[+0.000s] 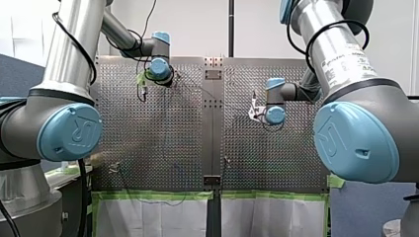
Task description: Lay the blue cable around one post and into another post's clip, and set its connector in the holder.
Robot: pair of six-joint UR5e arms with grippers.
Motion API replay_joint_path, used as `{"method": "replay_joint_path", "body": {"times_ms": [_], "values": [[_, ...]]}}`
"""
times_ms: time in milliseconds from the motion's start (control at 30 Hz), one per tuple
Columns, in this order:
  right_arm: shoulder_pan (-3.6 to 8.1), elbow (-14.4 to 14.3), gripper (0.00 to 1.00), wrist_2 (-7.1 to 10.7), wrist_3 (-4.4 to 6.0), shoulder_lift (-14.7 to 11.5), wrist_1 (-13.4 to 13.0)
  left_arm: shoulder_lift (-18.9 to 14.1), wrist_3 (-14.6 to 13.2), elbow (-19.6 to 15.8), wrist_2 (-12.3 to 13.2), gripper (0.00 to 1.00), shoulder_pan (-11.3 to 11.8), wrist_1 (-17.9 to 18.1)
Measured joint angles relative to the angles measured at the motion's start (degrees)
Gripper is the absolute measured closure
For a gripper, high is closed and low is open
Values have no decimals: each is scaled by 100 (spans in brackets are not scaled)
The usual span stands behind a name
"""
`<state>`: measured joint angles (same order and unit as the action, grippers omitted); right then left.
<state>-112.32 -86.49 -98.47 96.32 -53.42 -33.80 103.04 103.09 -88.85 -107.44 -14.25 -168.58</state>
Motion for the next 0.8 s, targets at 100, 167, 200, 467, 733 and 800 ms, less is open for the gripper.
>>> {"method": "replay_joint_path", "body": {"times_ms": [100,167,200,467,733,800], "values": [[-9,-145,100,-1,-40,145,-145,0,0,0,0,0,-1,0],[-21,-227,100,-7,-62,228,-228,0,0,0,0,0,0,0],[-29,-282,100,-17,-71,282,-281,0,1,0,0,0,-1,0],[-52,-676,100,-108,-67,676,-675,0,24,-10,0,0,-12,-2],[-5,-1081,100,-113,34,1081,-1082,0,26,-12,0,0,-14,3],[-7,-1183,100,-108,13,1183,-1182,0,26,-11,0,0,-14,5]]}}
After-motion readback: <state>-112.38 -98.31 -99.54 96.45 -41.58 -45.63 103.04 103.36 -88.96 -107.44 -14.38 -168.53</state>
